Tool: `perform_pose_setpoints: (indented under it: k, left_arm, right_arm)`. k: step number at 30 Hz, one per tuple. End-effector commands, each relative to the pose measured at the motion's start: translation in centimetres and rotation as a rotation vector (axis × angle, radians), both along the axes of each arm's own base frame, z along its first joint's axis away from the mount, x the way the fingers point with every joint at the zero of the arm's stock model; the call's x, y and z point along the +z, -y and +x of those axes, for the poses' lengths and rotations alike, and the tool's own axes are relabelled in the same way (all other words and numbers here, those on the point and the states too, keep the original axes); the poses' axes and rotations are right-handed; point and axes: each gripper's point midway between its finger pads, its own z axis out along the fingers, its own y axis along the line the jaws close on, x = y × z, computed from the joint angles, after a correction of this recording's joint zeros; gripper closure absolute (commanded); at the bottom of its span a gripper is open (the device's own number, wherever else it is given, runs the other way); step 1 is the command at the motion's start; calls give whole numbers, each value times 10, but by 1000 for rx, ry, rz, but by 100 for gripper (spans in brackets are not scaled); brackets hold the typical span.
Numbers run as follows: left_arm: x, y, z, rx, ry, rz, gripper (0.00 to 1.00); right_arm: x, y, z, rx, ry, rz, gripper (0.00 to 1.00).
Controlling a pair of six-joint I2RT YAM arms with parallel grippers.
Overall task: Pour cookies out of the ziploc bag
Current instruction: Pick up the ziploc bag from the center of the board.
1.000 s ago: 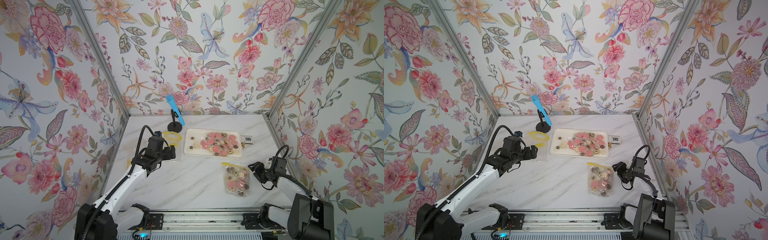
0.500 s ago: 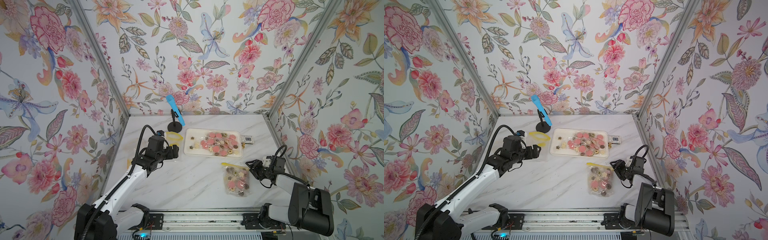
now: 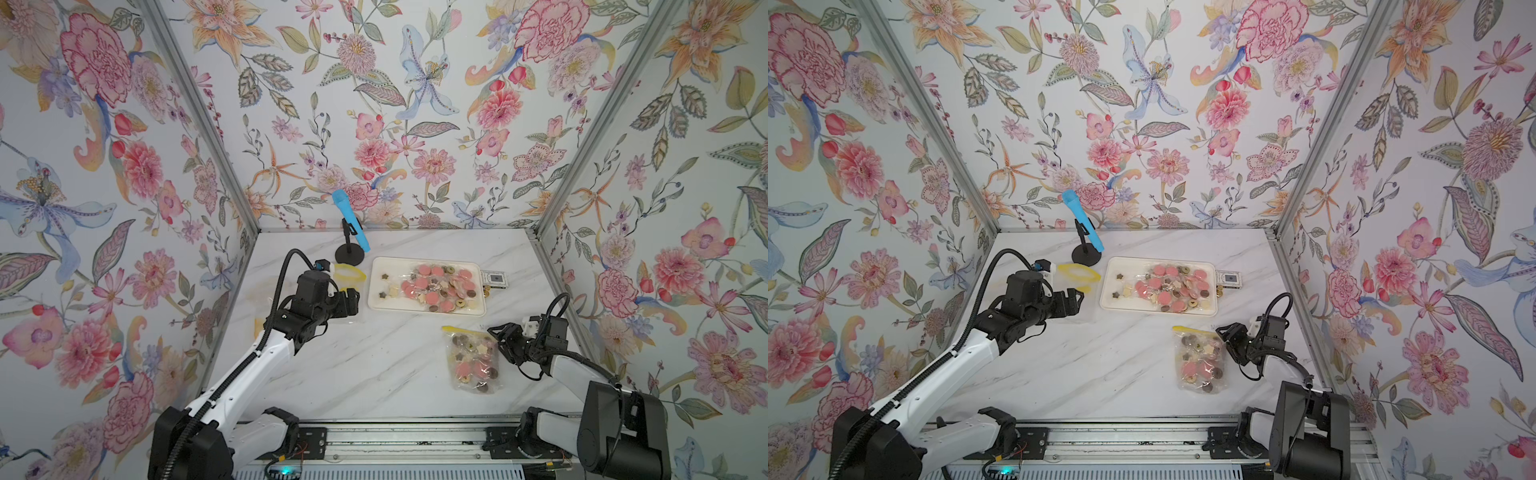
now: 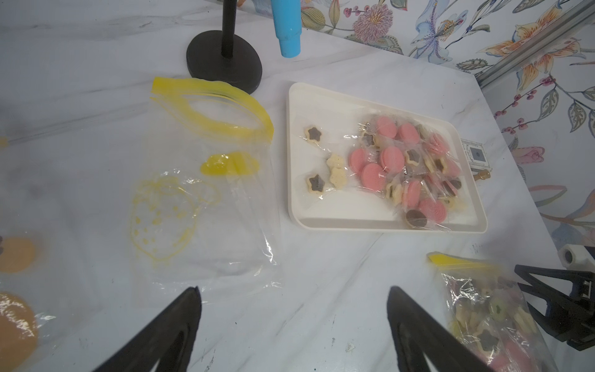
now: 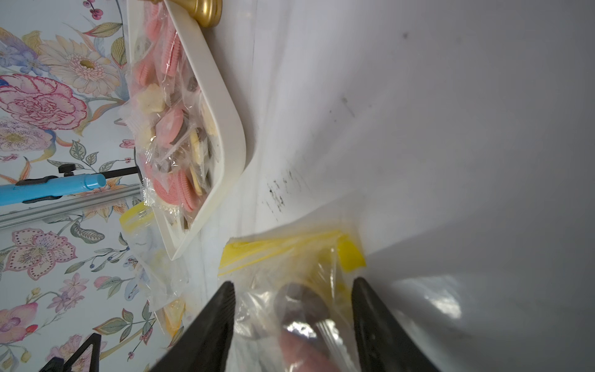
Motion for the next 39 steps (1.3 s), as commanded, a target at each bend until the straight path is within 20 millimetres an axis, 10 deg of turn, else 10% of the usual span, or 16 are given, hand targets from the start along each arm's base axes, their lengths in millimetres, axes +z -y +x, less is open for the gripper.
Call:
perform_pose_setpoints:
  k: [1,8,22,39]
  left_arm:
    - [10,6,1,-14,25,-23,8]
    - [12,0,-4,1,40,-10,8]
    - [11,2,-2,-5,37,-10,8]
    - [21,52,-11,-257,130,-205,8]
  right_arm:
    - [-6,0,4,-10,-28,19,42]
    - [-14,2,12,-2,-38,24,48]
    - [-12,1,17,59,-12,-7,100]
    - [108,-52,33,307,481,-78,100]
